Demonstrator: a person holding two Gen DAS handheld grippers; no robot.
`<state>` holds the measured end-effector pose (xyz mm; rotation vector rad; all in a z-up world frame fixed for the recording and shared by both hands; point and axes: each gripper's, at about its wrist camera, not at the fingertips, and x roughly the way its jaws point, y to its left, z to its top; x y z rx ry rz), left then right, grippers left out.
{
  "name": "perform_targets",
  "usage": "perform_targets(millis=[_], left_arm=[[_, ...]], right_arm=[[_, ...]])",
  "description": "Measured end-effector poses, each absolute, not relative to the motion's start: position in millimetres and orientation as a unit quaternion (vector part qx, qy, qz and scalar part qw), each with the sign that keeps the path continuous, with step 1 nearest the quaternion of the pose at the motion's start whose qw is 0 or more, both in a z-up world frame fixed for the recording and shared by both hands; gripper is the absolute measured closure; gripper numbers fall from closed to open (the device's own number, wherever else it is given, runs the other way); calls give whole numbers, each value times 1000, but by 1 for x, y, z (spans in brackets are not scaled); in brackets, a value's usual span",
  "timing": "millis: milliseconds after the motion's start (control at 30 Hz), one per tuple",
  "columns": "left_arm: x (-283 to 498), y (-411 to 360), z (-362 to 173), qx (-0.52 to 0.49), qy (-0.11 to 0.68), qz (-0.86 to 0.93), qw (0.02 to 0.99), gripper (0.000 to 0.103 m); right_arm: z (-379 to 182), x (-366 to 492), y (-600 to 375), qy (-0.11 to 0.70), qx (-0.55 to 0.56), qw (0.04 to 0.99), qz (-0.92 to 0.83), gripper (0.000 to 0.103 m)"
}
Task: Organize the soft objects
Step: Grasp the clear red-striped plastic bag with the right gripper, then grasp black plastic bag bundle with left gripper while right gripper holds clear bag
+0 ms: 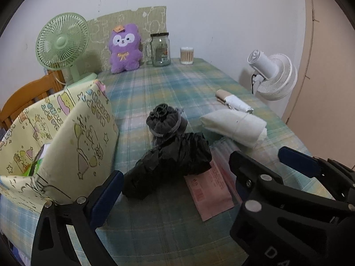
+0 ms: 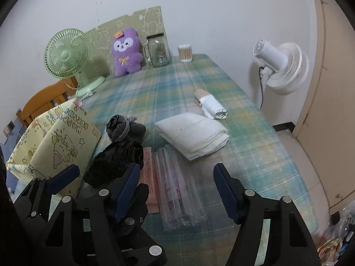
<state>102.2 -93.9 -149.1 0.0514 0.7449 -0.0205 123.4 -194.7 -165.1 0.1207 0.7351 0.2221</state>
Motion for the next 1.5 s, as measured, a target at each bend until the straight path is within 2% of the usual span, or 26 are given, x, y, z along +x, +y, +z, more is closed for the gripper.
perform_targets(millis=[133, 300, 433, 467, 533, 567, 1133, 1400, 1433, 1500], left_arm=[[105, -96, -157, 23, 378, -11, 925, 1], [109, -97, -168, 19, 403, -17, 915, 2], [111, -98, -172, 13, 415, -22, 910, 2], [111, -98, -172, 12, 416, -22, 909, 2], [109, -99, -170, 12, 412, -21, 911, 2], [108, -99, -169, 13, 409, -20, 912, 2], [95, -99, -132, 13, 353, -8, 935, 2], [108, -103, -132, 15, 367, -6, 930, 2], [111, -104, -134, 14, 367, -7, 930, 3], [116, -104, -135, 15, 368, -5, 930, 11]], right_arm=[[-174, 132, -193, 372, 58, 920, 110, 41], [-187, 139, -195, 396, 62, 909, 115, 55], [-191, 139, -196, 402, 73, 904, 124, 62], [-190, 138, -197, 401, 75, 904, 128, 70], [-186, 136, -197, 395, 71, 907, 130, 75], [-184, 134, -197, 391, 68, 908, 132, 87], [-141, 109, -200, 326, 43, 934, 143, 89], [-140, 123, -206, 322, 49, 936, 132, 89], [-140, 125, -206, 322, 47, 937, 130, 89], [-141, 128, -207, 322, 45, 937, 127, 89]])
